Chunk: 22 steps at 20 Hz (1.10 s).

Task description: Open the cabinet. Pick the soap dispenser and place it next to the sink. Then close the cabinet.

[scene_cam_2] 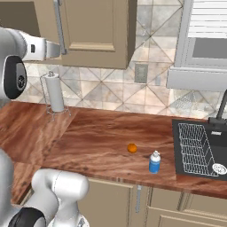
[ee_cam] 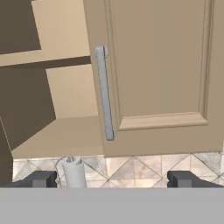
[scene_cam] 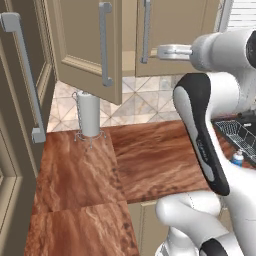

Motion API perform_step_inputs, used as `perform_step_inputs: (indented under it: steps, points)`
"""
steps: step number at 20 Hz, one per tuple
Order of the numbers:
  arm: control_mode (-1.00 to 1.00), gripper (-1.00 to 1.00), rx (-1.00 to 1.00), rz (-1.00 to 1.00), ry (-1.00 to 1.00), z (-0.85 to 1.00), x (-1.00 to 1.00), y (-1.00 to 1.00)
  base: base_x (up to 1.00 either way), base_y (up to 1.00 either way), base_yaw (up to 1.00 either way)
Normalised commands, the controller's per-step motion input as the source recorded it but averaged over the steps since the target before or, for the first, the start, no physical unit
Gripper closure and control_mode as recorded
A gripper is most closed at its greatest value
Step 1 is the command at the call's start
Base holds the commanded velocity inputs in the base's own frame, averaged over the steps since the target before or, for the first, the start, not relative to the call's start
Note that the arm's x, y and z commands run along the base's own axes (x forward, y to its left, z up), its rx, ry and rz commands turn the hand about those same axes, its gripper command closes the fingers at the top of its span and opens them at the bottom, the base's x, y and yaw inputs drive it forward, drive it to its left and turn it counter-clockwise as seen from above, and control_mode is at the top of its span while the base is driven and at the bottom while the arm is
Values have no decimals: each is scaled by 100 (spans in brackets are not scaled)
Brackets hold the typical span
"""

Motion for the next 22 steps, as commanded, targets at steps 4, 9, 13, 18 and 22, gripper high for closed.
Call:
perform_step_inputs:
  steps: [4,9,13,18,22]
  points:
    - [-100,-100,0,5,0,0,-97,-2,0,0,0]
    - [-100,-100,0,0,0,0,-57,-9,0,0,0]
    - [-100,-100,0,0,0,0,-48,-9,0,0,0]
    - [-100,-100,0,0,-1,0,-53,-10,0,0,0]
    - [-100,-100,0,0,-5,0,-56,10,0,0,0]
